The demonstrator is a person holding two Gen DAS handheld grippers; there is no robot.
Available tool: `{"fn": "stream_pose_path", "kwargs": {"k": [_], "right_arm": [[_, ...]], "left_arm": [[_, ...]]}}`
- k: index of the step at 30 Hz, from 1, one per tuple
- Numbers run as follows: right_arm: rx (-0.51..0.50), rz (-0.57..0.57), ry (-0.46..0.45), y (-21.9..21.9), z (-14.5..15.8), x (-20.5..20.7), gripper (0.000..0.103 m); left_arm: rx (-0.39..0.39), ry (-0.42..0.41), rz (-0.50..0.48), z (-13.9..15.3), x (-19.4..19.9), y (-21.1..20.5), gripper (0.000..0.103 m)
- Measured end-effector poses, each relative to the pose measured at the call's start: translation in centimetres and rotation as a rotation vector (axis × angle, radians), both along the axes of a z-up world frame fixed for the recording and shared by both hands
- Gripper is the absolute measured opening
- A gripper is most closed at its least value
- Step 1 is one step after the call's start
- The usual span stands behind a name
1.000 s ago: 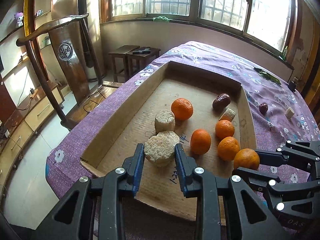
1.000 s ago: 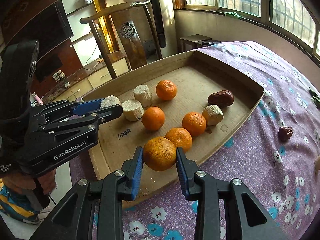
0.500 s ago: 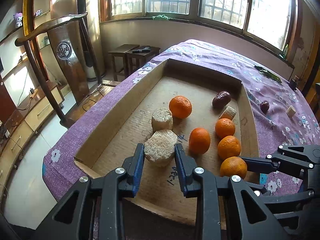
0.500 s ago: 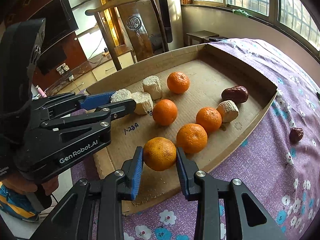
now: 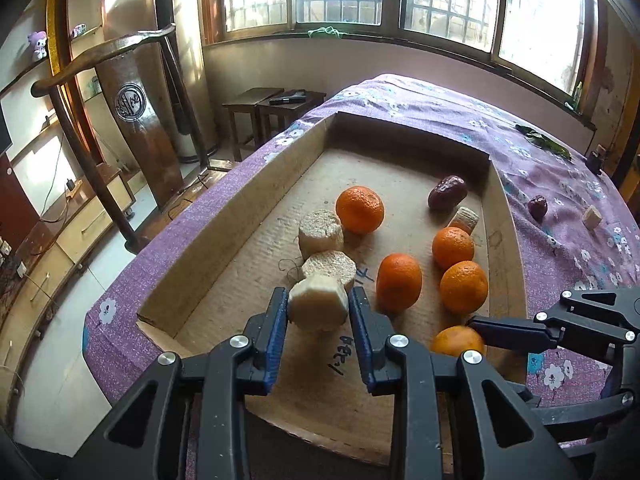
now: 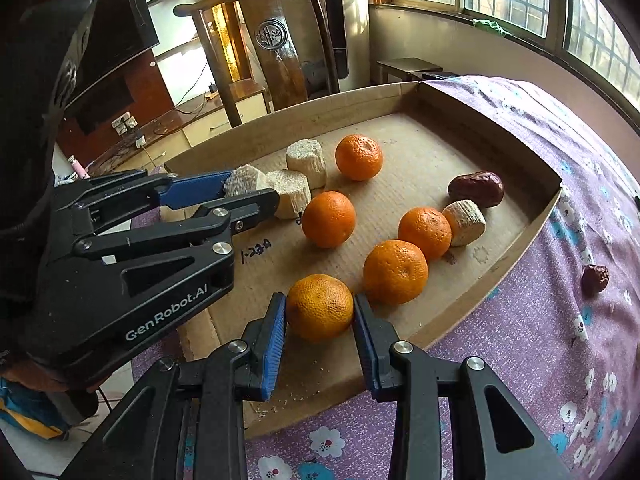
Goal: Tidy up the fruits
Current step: 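Open the left gripper to drop the cylinder while the right releases the orange, then move both open grippers toward the last red date and white cylinder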
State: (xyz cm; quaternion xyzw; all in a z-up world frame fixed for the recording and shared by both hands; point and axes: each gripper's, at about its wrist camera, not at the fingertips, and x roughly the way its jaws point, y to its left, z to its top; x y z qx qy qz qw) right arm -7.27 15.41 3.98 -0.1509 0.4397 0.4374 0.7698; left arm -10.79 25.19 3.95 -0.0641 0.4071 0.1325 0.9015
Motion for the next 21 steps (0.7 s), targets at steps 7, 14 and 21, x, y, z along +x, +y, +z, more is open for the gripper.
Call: {"fn": "stream_pose_path", "kwargs": {"k": [7, 14, 21], "right_arm": [[0.050, -0.026, 0.019, -1.7, 0.8, -0.2, 0.043], [0.084, -0.075, -0.003, -3.6, 2.2, 0.0, 0.061], [0.102, -0.152, -0.016, -6.9, 2.9, 0.7, 0.069]], "left_arm": [[-0.002, 0.000, 0.009, -0.2, -0.2, -0.1, 0.053], [0.033, -0.025, 0.033, 0.8, -0.6, -0.6, 0.074], [0.063, -0.052, 0.011, 1.9, -0.4, -2.6, 0.082]]}}
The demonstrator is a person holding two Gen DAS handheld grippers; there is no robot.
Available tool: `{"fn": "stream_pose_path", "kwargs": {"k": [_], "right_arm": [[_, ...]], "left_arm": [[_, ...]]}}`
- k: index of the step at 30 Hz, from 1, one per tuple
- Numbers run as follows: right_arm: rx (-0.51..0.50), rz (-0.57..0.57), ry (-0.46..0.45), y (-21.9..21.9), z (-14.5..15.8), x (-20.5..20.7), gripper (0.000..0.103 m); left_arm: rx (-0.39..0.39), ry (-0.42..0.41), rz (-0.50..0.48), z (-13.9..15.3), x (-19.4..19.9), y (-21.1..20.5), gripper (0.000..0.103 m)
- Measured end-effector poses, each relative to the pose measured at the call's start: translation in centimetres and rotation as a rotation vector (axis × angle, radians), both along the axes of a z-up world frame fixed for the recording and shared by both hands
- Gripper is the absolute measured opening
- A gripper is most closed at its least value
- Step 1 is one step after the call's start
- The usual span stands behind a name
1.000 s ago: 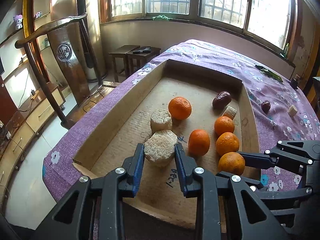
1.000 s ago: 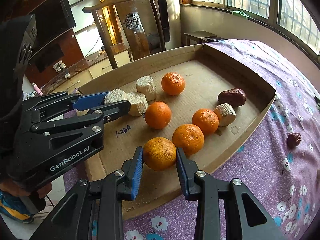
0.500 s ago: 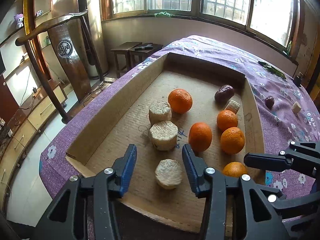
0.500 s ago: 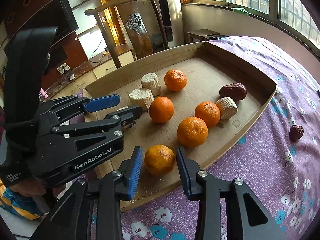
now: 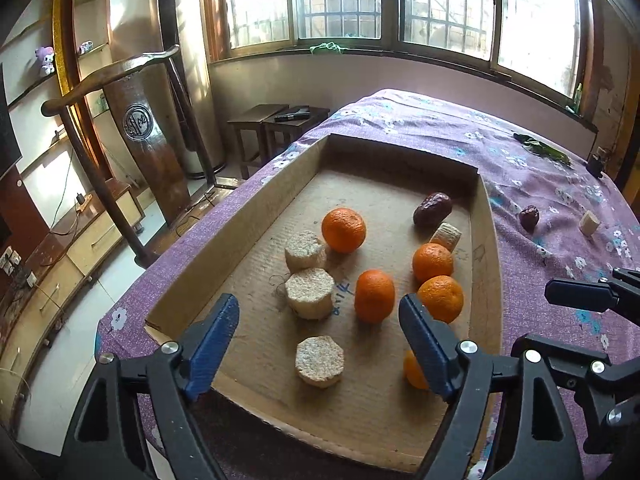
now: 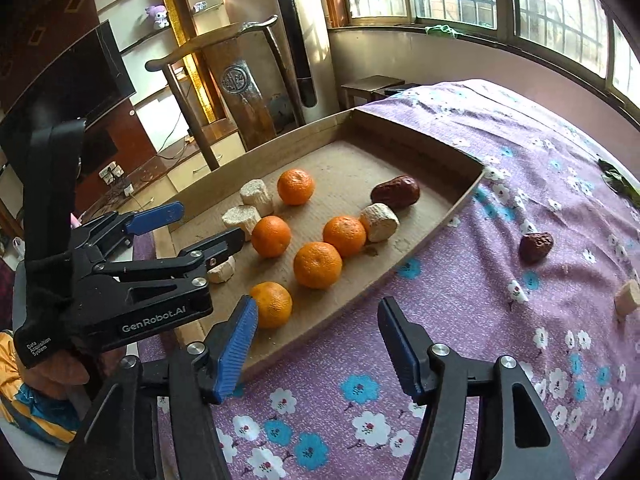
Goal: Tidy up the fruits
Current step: 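Move both open grippers toward the last red date and white cylinder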
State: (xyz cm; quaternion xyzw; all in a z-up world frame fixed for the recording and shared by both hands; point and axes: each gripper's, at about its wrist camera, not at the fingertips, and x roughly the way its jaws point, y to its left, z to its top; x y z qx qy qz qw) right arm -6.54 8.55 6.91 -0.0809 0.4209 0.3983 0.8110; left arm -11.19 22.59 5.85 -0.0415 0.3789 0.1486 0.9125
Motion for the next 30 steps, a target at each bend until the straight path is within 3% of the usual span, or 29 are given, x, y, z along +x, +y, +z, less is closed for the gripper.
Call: {"fn": "stream_pose_path", "kwargs": {"k": [16, 22, 30], "right_arm": [[-0.002, -0.257, 0.005, -12.5, 0.1, 3.5, 0.072], [-0.008, -0.320, 0.021, -16.2, -0.4, 5.3, 0.074], [0.028, -0.360, 0.045, -19.5, -1.5, 6.6, 0.075]], "left_arm": [[-0.076, 0.006, -0.158, 1.5, 5.3, -9.2, 0.086], [-0.126, 0.036, -0.232, 1.4, 9.8, -13.0, 0.086], [-0.116, 0.109, -0.280, -0.2, 15.9, -16.4, 0.086]]}}
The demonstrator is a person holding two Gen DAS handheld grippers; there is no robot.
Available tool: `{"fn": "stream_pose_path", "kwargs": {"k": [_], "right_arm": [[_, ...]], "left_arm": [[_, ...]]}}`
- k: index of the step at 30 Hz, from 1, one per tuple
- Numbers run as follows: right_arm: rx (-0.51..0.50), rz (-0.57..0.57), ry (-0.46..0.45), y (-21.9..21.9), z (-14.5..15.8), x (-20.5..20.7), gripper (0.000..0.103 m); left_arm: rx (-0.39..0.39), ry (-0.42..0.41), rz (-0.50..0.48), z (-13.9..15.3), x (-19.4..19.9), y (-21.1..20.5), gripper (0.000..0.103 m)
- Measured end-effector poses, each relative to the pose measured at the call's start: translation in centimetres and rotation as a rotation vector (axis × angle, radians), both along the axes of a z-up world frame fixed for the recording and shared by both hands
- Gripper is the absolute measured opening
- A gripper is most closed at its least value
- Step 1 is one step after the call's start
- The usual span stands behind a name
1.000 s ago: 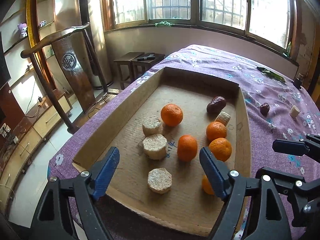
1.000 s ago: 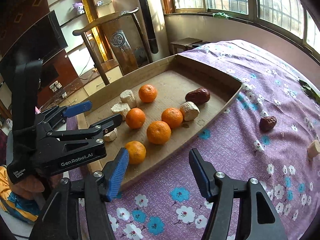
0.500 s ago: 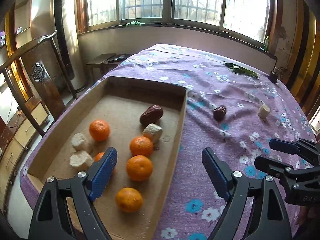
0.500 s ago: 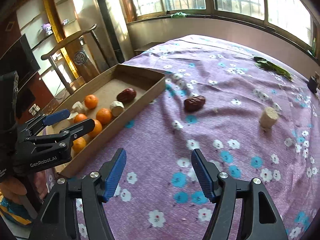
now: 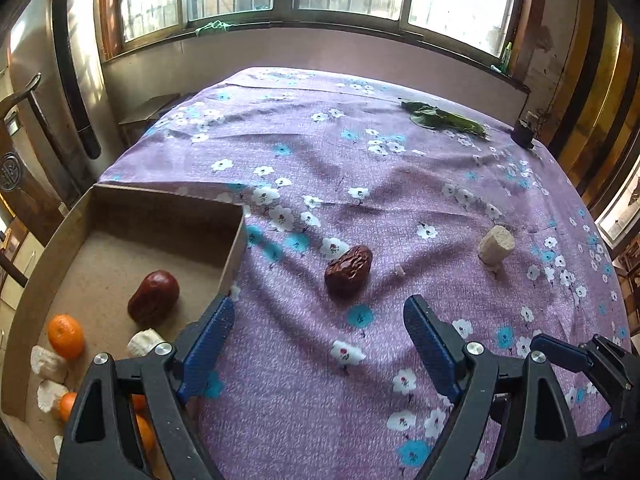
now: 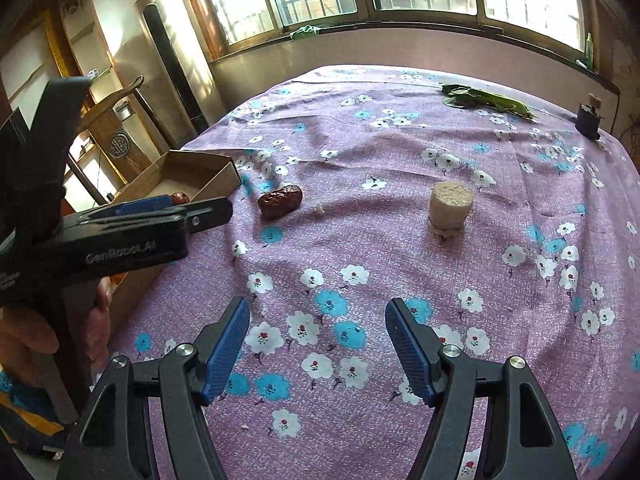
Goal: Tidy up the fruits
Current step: 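Move both open grippers toward the last red date and white cylinder, then grasp the red date with the left gripper while the right grasps the white cylinder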
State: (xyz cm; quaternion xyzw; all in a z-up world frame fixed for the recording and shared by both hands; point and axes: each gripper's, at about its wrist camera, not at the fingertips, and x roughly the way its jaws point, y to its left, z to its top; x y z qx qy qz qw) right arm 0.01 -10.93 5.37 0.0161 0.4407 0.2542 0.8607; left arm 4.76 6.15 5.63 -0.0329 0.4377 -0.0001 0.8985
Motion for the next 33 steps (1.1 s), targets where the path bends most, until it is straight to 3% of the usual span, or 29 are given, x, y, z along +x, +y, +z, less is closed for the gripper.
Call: {"fn": "stream_pose_path", "kwargs": {"k": [8, 10, 11, 12, 20, 25, 27, 29, 31, 33], "right_arm": [[0.050, -0.026, 0.017, -1.7, -0.7, 0.8, 0.075], [0.046, -0.021, 0.018, -1.6, -1.0, 0.8, 0.075], [0.040, -0.022, 0.020, -1.6, -1.1, 0.8, 0.075], [0.038, -0.025, 0.022, -1.7, -1.2, 0.9, 0.075], [0.022, -0.083, 0.021, -2.7, -0.8, 2.2, 0.075], [-0.040, -0.165, 0.001, -3.7, -0.7, 5.1, 0.079], [-0.054, -0.189, 0.003, -4.1, -0.8, 6.4, 0.079], [-0.060, -0.182, 0.003, -4.0, -0.9, 7.6, 0.079], [-0.090, -0.177, -0.005, -3.6, -1.0, 8.6, 0.079], [-0.129, -0.173, -0.011, -3.1, -1.2, 9.4, 0.079]], "left_arm": [[0.040, 0.043, -0.022, -2.8, 3.4, -0.9, 0.085], [0.061, 0.053, -0.029, -3.5, 3.8, -0.9, 0.065], [0.059, 0.071, -0.041, -3.9, 4.1, -1.0, 0.039], [0.047, 0.092, -0.049, -4.4, 4.3, -0.9, 0.026], [-0.008, 0.047, -0.053, -3.5, 3.4, 0.1, 0.024], [-0.023, 0.030, -0.066, -2.7, 2.2, 0.2, 0.022], [-0.020, 0.044, -0.075, -2.9, 2.1, 0.1, 0.003], [-0.015, 0.061, -0.073, -3.2, 2.3, 0.1, 0.005], [-0.020, 0.073, -0.058, -3.4, 2.3, 0.3, 0.020], [-0.029, 0.055, -0.043, -3.1, 2.1, 0.7, 0.065]]}}
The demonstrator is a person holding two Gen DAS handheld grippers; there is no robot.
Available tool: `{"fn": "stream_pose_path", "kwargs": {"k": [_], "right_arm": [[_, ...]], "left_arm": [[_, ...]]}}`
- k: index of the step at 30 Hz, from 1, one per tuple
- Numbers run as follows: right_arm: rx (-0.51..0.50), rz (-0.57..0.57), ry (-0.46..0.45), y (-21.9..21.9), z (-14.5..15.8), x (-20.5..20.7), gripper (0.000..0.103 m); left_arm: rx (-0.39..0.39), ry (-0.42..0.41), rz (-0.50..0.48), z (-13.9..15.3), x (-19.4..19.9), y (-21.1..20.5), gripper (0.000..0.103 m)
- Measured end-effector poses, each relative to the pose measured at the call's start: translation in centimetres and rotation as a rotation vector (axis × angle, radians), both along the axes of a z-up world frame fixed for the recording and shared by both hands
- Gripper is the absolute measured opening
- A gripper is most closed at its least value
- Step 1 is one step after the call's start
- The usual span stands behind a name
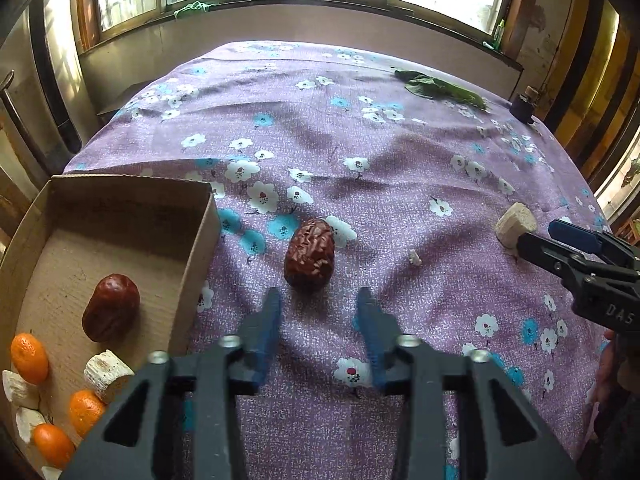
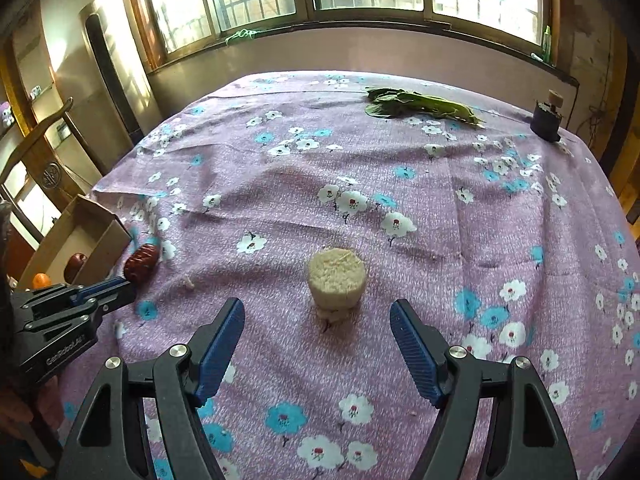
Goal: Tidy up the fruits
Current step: 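Grasp the red date with the left gripper while the right grasps the white cylinder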
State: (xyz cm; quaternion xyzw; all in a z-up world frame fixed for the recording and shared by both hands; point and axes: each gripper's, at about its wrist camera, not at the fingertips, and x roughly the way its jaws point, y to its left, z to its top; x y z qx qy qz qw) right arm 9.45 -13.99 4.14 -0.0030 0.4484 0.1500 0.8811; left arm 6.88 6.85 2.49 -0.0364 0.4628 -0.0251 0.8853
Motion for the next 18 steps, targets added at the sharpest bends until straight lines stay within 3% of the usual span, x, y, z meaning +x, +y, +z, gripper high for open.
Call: {"fn": "stream_pose_path", "kwargs": {"k": [1, 5, 6, 7, 8, 13, 14, 16, 18], "right_arm": [[-0.014, 0.000, -0.007, 0.2, -0.2, 0.5, 0.079], [0.011, -0.015, 0.000, -0.1, -1.3, 2.1, 0.076], [0.024, -0.013, 0.005, -0.1, -1.6, 2.3, 0.069], [0.036, -0.010, 0.010, -0.1, -1.9, 2.4, 0.048], [0.032, -0.007, 0.014, -0.1, -2.2, 2.5, 0.039], [0.025, 0.012, 0.011, -0.4, -2.5, 2.2, 0.039], [0.029, 0.015, 0.011, -0.5, -2.4, 2.2, 0.039], [0.037, 0.018, 0.011, -0.7, -2.4, 2.1, 0.039], [0.047, 0.017, 0.013, -0.9, -2.4, 2.1, 0.039]], "left_arm": [[0.004, -0.021, 0.015, 0.3, -0.2, 0.2, 0.071], [0.053, -0.054, 0.028, 1.2, 0.2, 0.4, 0.072], [0.065, -0.051, 0.031, 1.2, 0.5, 0.3, 0.072], [0.078, -0.048, 0.035, 1.1, 0.9, 0.3, 0.072], [0.090, -0.044, 0.037, 0.9, 1.3, 0.2, 0.072], [0.176, -0.034, 0.027, 0.0, 2.7, -0.9, 0.072], [0.177, -0.033, 0.025, -0.2, 2.8, -1.0, 0.069], [0.165, 0.009, 0.000, -0.9, 3.1, -1.2, 0.025], [0.144, 0.010, -0.004, -1.2, 3.0, -1.0, 0.025]]}}
